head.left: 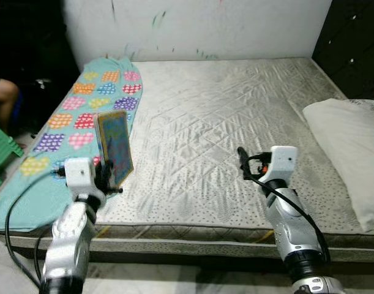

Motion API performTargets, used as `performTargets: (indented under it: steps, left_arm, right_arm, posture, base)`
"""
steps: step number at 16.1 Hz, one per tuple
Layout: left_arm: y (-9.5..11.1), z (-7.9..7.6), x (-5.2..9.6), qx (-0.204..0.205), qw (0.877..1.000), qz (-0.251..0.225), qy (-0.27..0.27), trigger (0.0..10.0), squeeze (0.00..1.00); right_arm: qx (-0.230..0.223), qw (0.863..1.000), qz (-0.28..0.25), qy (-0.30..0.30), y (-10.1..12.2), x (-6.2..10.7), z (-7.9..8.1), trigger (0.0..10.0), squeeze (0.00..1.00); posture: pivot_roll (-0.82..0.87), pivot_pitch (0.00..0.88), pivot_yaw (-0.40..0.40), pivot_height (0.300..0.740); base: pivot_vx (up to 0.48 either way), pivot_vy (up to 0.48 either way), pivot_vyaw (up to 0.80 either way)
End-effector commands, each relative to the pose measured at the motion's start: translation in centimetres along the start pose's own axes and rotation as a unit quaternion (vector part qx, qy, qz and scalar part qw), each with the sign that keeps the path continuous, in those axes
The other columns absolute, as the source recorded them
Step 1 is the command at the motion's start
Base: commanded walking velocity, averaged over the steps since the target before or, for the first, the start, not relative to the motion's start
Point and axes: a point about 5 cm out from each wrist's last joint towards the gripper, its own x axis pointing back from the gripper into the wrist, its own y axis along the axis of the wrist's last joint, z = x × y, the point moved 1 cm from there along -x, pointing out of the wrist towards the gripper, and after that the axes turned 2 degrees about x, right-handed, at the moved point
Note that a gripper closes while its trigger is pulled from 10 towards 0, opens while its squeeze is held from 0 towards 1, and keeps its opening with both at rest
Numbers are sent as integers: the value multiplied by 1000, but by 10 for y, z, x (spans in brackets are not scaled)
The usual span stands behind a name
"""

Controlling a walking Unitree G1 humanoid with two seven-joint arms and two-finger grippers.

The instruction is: Clean up the room

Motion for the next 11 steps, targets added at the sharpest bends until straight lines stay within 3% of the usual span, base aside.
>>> performTargets:
  steps: [1,6,9,11]
  left_arm:
    - [11,3,2,-2,999,-30,11,10000,0]
    - [-5,5,23,14,999,-20,41,10000,0]
    - [-6,6,23,8,999,-11,33,10000,0]
    - [-6,2,21,11,1000,-6,21,10000,0]
  right_arm:
    - [7,1000,-4,21,5,-5,7,10000,0]
    - [18,999,9,50,2,-5,10,10000,0]
    - [11,999,19,46,-3,-1,10,10000,0]
    - [13,999,18,39,-3,0,6,10000,0]
  posture:
    - [6,0,-7,740]
    - [21,0,-59,740]
    - [6,0,-35,740]
    - [-5,0,-24,740]
  base:
    - [0,0,0]
    - [0,0,0]
    - [0,0,0]
    - [0,0,-800]
